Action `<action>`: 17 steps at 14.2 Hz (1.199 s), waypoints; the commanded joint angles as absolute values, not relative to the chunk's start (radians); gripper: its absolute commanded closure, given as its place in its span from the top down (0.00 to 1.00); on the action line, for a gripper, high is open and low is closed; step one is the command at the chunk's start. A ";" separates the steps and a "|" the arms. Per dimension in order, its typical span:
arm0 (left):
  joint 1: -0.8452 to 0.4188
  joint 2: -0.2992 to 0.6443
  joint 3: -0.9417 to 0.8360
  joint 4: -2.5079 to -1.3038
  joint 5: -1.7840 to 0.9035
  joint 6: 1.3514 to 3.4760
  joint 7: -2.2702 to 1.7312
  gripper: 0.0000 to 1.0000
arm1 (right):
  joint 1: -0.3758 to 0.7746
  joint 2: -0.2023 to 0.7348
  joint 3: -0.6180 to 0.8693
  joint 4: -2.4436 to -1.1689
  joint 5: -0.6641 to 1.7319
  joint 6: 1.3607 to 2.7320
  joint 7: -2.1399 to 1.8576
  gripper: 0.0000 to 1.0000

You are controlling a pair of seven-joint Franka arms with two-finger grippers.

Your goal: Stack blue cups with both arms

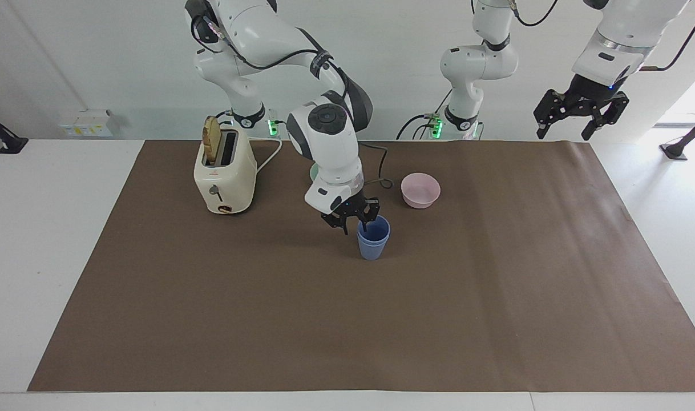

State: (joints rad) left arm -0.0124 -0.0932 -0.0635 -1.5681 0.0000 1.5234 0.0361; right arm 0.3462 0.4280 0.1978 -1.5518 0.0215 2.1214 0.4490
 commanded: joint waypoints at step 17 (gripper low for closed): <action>-0.005 -0.107 -0.066 -1.580 -0.006 1.514 0.043 1.00 | -0.001 0.126 0.180 -1.505 -0.040 1.734 0.181 1.00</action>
State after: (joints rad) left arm -0.0124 -0.0932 -0.0635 -1.5681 0.0000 1.5233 0.0361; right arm 0.0355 0.1663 0.1758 -1.4931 -0.0096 1.7723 0.2478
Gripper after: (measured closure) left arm 0.000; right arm 0.000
